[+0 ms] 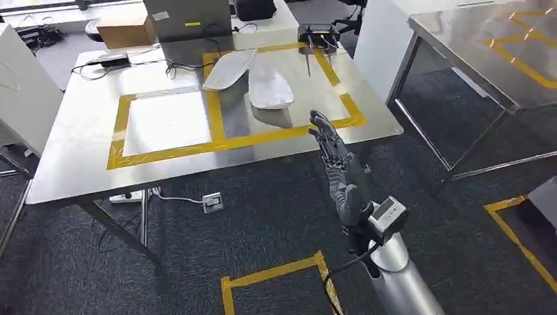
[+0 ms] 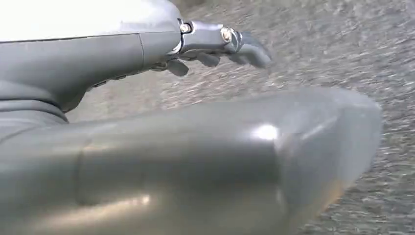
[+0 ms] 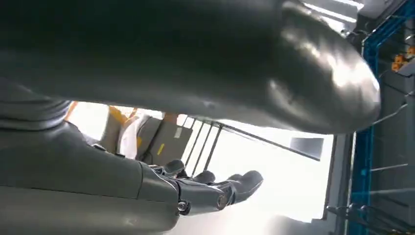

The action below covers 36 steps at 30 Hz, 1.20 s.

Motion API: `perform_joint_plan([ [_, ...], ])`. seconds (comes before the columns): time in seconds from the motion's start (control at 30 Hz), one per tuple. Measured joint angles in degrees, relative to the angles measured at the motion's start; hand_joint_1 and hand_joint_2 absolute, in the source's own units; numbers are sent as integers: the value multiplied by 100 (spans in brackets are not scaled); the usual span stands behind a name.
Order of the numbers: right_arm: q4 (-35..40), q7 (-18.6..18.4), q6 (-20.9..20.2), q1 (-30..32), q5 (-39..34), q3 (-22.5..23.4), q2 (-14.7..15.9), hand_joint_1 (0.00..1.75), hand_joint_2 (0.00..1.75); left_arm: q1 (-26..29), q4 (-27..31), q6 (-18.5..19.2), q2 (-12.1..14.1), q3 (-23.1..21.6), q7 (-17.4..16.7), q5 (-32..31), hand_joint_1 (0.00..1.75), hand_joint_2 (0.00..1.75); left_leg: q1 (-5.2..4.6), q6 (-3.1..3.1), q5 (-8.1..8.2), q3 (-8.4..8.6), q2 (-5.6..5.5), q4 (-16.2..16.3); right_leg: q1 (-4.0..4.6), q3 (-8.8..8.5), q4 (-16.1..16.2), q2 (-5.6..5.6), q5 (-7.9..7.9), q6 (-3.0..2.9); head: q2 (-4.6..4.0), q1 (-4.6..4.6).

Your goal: Take the parts from the cabinet and place them on the table.

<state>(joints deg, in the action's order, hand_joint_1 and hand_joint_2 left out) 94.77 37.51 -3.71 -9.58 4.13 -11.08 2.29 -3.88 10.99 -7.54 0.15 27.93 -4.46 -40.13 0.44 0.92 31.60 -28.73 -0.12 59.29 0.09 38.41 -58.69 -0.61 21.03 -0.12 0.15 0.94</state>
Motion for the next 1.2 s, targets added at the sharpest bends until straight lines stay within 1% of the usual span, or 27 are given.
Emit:
perform_joint_plan([
  [0.03, -52, -9, 31, 13, 0, 0, -24, 0, 0, 0, -4, 20, -7, 0, -70, -20, 0, 0, 21, -71, -89, -44, 15, -33, -3, 24, 23, 2, -67, 45, 0, -11],
  [0.07, -96, -11, 31, 21, 4, 0, -33, 0, 0, -23, -11, 24, -15, 0, -105, -37, 0, 0, 36, -117, -156, -109, 48, -34, -28, 68, -38, 24, 60, 81, 0, -13],
  [0.1, -124, -46, 35, 24, 26, 0, -41, 0, 0, -38, -11, 28, -15, -2, -184, -54, 0, 0, 38, -163, -233, -203, 52, -34, -29, 167, -244, 32, 422, 116, 0, 0],
  [0.17, -177, -144, 83, 27, 120, 0, -50, 0, 0, -37, -13, 31, -48, -2, -470, -116, 0, 0, 36, -178, -387, -352, 64, -31, -57, 362, -1054, 34, 1152, 175, 0, 0],
  [0.2, -201, -203, 85, 41, 138, -2, -50, 0, 0, -24, -17, 31, -61, -2, -573, -151, 0, 0, 35, -179, -462, -452, 66, -24, -58, 422, -1439, 34, 1330, 191, 0, 7],
  [0.23, -232, -265, 98, 66, 177, 0, -48, 0, 0, -5, -24, 31, -81, -4, -619, -157, 0, 0, 35, -172, -548, -565, 70, -16, -60, 405, -1705, 35, 1307, 199, 0, 7],
  [0.27, -238, -328, 100, 98, 212, 0, -48, 0, 0, 11, -28, 31, -103, -4, -623, -157, 0, 0, 35, -162, -619, -665, 73, -8, -63, 290, -1720, 35, 1150, 196, 0, 9],
  [0.33, -220, -481, 21, 180, 234, 33, -48, 0, 0, 23, -35, 31, -166, -2, -618, -153, 0, 0, 34, -136, -751, -838, 73, -1, -61, -270, -1137, 35, 772, 154, 0, 11],
  [0.37, -190, -533, -44, 210, 243, 59, -48, 0, 0, 22, -37, 31, -216, -2, -612, -146, 0, 0, 34, -118, -816, -895, 67, 2, -53, -699, -598, 35, 761, 116, 0, 9],
  [0.4, -146, -564, -89, 224, 256, 77, -48, 0, 0, 26, -37, 31, -245, -2, -614, -142, 0, 0, 27, -87, -867, -928, 59, 10, -35, -1060, -52, 32, 1033, 66, 0, 19],
  [0.43, -107, -586, -116, 256, 273, 89, -48, 0, 0, 30, -39, 26, -273, -2, -608, -140, 0, 0, 28, -43, -921, -924, 59, -2, 1, -1162, 120, 34, 1069, 42, 2, -2],
  [0.53, -94, -717, -140, 420, 385, 111, -39, 0, 0, 41, -48, 13, -315, -2, -601, -83, 0, 0, 52, 91, -1106, -894, 63, -136, 44, -1048, 187, 52, 927, -96, 0, 31],
  [0.57, -103, -745, -118, 476, 415, 114, -41, 0, 0, 50, -59, 9, -319, 0, -580, -70, 0, 0, 75, 124, -1057, -923, 58, -116, -5, -999, 242, 22, 811, -149, 2, 24],
  [0.63, -259, -921, 71, 555, 582, 122, -41, 0, 0, 67, -61, 2, -317, 9, -457, -39, 0, 0, 65, 125, -331, -1127, 34, 368, -3, -824, 250, 30, 652, -233, 0, 2],
  [0.7, -752, -1040, 493, 615, 980, 142, -39, 0, 0, 55, -59, -7, -299, 22, -346, -24, 0, 0, 64, 151, 233, -1277, 27, 1203, 10, -647, 243, 27, 505, -236, 0, -7],
  [0.73, -1033, -1181, 665, 639, 1142, 157, -39, 0, 0, 43, -59, -4, -297, 26, -317, -24, 0, 0, 63, 159, 272, -1292, 27, 1521, 14, -560, 227, 23, 436, -232, 2, -5],
  [0.77, -1398, -1437, 893, 620, 1365, 193, -41, 0, 0, 33, -57, -7, -299, 28, -317, -37, 0, 0, 65, 161, 114, -1219, 28, 1656, 14, -465, 202, 15, 367, -223, 0, -9],
  [0.83, -2897, -1634, 1599, 395, 1792, 303, -70, 0, 0, -13, -55, 31, -304, 31, -369, -135, 0, 0, 64, 150, -363, -759, 27, 1270, 5, -268, 124, 8, 255, -182, 0, -9],
  [0.87, -3590, -1848, 1769, 285, 1889, 368, -72, 0, 0, -53, -50, 44, -308, 31, -409, -195, 0, 0, 65, 140, -413, -381, 23, 796, 0, -184, 73, -3, 221, -151, 0, -11],
  [0.9, -4226, -2033, 1887, 234, 1956, 429, -81, 0, 0, -109, -39, 57, -317, 31, -455, -249, 0, 0, 63, 129, -100, -30, -4, 283, 4, -118, 22, -32, 190, -115, 0, -9],
  [0.93, -4848, -2297, 1876, 224, 1978, 502, -74, 0, 0, -131, -35, 77, -328, 31, -483, -310, 0, 0, 23, 103, 36, 155, -32, -76, 19, -77, -28, -38, 166, -81, 0, 2],
  [0.97, -5407, -2723, 1695, 220, 1987, 560, -74, 0, 0, -126, -35, 94, -345, 31, -527, -376, 0, 0, 14, 69, 29, 44, -33, -61, 40, -85, -17, -56, 119, -33, 0, 13],
  [1.03, -6282, -3606, 1462, 329, 1985, 629, -76, 0, 0, -119, -46, 98, -358, 28, -588, -430, 0, 0, -7, -40, -28, 18, -25, -34, 14, -87, 43, -66, 19, 40, 0, 4],
  [1.07, -6618, -4084, 1371, 443, 1946, 666, -76, 0, 0, -114, -57, 94, -391, 28, -603, -433, 0, 0, 36, -107, -122, -43, -10, -74, -8, -46, 23, -46, 13, 77, 0, 2],
  [1.1, -6875, -4544, 1243, 552, 1890, 711, -81, 0, 0, -122, -57, 85, -391, 28, -614, -433, 0, 0, 36, -147, -186, -112, 1, -75, -19, 19, -104, 0, 270, 121, 0, 7],
  [1.17, -7338, -5245, 1005, 732, 1601, 855, -81, 0, 0, -121, -57, 22, -389, 37, -625, -373, 0, 0, 33, -186, -324, -254, 3, -65, -38, 256, -863, 39, 1070, 183, 0, 22],
  [1.2, -7443, -5364, 970, 764, 1494, 916, -81, 0, 0, -118, -57, 6, -389, 50, -621, -345, 0, 0, 31, -182, -363, -304, 6, -61, -40, 318, -1105, 45, 1224, 195, 0, 22],
])
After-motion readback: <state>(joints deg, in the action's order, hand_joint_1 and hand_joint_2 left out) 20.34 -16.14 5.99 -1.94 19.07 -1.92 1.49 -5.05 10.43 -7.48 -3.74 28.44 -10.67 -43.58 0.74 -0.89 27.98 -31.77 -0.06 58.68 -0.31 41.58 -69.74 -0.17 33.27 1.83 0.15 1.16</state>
